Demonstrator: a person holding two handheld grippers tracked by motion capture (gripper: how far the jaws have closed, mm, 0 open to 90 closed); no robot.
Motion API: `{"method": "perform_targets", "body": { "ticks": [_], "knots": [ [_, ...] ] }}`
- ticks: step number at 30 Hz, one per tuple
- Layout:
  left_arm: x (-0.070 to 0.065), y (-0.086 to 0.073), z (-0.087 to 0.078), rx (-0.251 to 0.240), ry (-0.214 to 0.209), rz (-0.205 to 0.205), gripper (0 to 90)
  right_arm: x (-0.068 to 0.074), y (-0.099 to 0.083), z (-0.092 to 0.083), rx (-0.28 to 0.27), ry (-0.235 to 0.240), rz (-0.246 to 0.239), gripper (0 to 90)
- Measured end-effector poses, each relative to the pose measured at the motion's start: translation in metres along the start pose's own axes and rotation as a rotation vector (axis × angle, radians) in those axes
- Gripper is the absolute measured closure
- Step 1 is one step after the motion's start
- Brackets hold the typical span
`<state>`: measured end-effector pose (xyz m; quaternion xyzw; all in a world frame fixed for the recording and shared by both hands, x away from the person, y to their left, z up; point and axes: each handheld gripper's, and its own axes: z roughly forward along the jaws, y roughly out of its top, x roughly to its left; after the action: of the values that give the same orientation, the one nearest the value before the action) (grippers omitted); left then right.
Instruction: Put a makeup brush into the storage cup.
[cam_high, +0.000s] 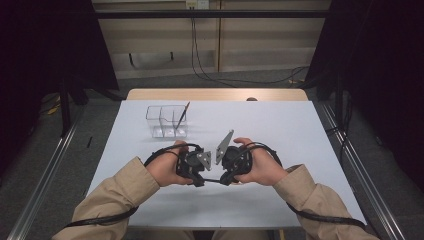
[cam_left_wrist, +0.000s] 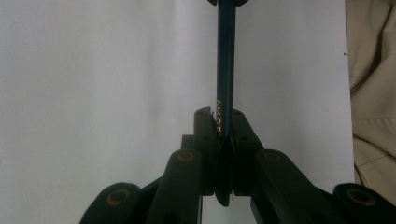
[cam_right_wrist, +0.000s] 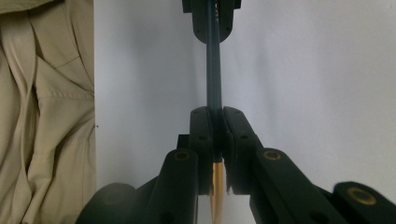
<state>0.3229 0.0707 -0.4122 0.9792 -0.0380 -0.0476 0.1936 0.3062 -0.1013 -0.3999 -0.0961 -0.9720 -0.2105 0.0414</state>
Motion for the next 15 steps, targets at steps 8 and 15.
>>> {"method": "perform_targets", "body": {
  "ticks": [8,15],
  "knots": [
    [0.0022,0.0001,-0.0070,-0.027,-0.003,-0.002,78.8,-0.0026,-0.0018,0.0030,0.013,-0.002,0.006,83.8],
    [0.0020,-0.0002,-0.0087,-0.008,0.004,0.001,76.3,-0.0032,-0.0021,0.0048,0.026,-0.006,0.008,83.8]
  ]
}}
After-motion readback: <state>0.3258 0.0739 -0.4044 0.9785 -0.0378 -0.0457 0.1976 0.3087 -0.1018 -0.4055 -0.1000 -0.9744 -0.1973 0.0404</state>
